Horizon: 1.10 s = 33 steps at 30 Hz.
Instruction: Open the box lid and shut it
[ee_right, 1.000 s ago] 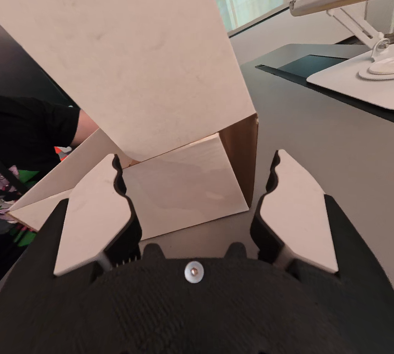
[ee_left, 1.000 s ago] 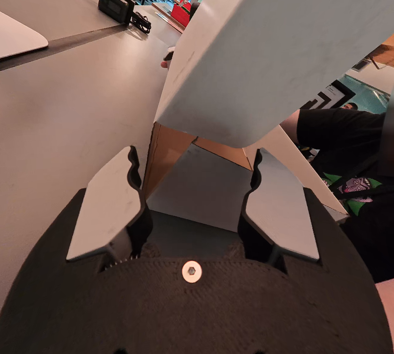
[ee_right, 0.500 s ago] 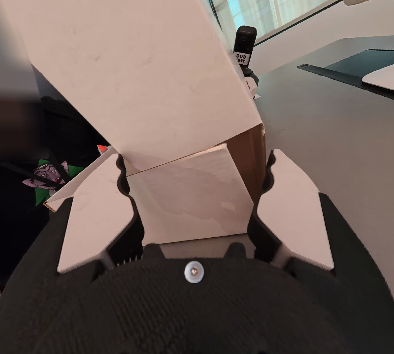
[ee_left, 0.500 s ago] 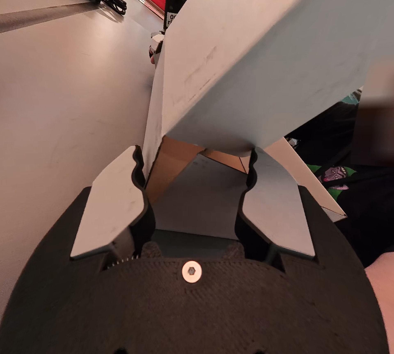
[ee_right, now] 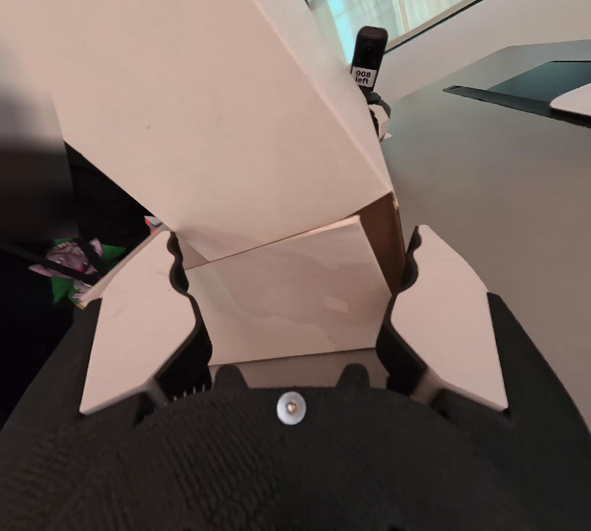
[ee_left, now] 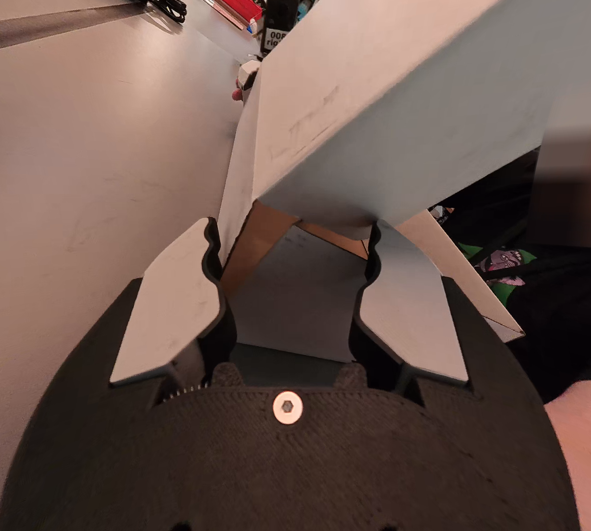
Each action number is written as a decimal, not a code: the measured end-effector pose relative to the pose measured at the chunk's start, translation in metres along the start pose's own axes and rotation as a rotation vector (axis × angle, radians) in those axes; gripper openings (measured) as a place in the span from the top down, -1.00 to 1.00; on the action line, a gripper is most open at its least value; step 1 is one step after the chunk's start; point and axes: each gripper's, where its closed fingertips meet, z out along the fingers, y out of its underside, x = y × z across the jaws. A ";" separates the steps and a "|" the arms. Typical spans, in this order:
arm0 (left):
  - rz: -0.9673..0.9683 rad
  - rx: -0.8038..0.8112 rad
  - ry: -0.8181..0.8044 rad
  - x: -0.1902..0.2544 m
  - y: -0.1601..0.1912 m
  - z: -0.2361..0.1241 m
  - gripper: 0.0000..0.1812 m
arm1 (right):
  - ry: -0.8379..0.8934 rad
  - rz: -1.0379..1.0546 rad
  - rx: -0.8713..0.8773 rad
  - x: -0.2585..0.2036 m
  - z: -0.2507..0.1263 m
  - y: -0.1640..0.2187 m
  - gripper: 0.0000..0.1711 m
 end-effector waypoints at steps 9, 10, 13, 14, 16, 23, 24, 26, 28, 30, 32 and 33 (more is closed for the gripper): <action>-0.003 0.006 -0.001 0.000 0.000 -0.001 0.02 | 0.011 -0.022 -0.058 0.004 0.007 0.011 -0.47; -0.003 0.006 0.000 0.000 0.000 -0.001 0.03 | 0.009 -0.016 -0.055 0.004 0.007 0.011 -0.47; -0.004 0.004 0.002 0.000 0.000 -0.001 0.03 | -0.003 -0.019 -0.052 0.003 0.006 0.011 -0.47; -0.004 0.003 0.002 0.000 0.000 0.000 0.04 | -0.005 -0.020 -0.055 0.002 0.006 0.011 -0.47; -0.002 0.004 -0.001 0.000 0.000 0.000 0.04 | -0.005 -0.011 -0.066 0.002 0.005 0.013 -0.48; -0.009 0.014 -0.008 0.000 -0.001 -0.003 0.07 | -0.003 -0.029 -0.028 -0.003 -0.002 0.003 -0.48; -0.010 0.015 -0.007 0.000 -0.001 -0.003 0.07 | -0.001 -0.029 -0.030 -0.002 -0.002 0.004 -0.48; -0.010 0.015 -0.005 0.000 -0.001 -0.003 0.08 | 0.007 -0.030 -0.036 0.000 -0.001 0.006 -0.46; -0.007 0.013 -0.005 0.000 -0.001 -0.003 0.09 | 0.014 -0.034 -0.041 0.002 -0.001 0.007 -0.45; -0.006 0.012 -0.007 0.000 -0.001 -0.003 0.09 | 0.017 -0.039 -0.043 0.003 -0.001 0.007 -0.44; -0.005 0.010 -0.010 0.000 -0.001 -0.003 0.09 | 0.017 -0.042 -0.047 0.002 -0.001 0.007 -0.44; -0.006 0.007 -0.014 0.000 -0.001 -0.003 0.09 | 0.018 -0.044 -0.047 0.002 -0.002 0.007 -0.44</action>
